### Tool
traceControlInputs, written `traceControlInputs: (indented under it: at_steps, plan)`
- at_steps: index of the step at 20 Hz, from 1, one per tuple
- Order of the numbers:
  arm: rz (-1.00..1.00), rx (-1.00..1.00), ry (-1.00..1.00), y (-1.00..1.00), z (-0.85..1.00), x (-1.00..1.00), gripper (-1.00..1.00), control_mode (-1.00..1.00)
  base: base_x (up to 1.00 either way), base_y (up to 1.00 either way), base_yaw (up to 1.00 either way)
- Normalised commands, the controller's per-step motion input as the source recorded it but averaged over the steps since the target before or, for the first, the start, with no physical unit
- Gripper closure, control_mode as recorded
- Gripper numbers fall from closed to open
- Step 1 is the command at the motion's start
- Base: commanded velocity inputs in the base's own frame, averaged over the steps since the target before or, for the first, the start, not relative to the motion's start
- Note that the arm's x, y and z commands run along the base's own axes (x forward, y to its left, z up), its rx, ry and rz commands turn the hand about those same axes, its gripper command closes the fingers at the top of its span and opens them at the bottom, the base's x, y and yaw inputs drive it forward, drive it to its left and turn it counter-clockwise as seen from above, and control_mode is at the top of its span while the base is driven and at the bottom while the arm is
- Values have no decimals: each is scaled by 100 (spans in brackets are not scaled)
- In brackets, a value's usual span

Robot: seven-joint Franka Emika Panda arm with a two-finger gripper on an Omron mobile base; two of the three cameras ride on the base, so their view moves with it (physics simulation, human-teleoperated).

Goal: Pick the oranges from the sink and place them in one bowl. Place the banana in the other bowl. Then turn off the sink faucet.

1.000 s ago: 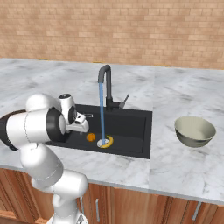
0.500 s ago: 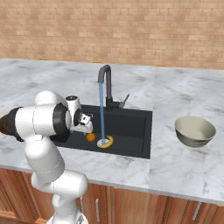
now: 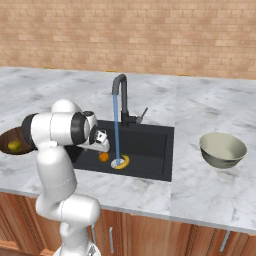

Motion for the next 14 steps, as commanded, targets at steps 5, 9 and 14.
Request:
traceControlInputs:
  at_steps: [5, 9, 14]
  plan:
    - [0, 0, 0, 0, -33, 27, -100, -100, 0, 0, 0]
    - [0, 0, 0, 0, -29, 26, -100, -100, 0, 0, 0]
    - [0, 0, 0, 0, -30, 26, -100, -100, 0, 0, 0]
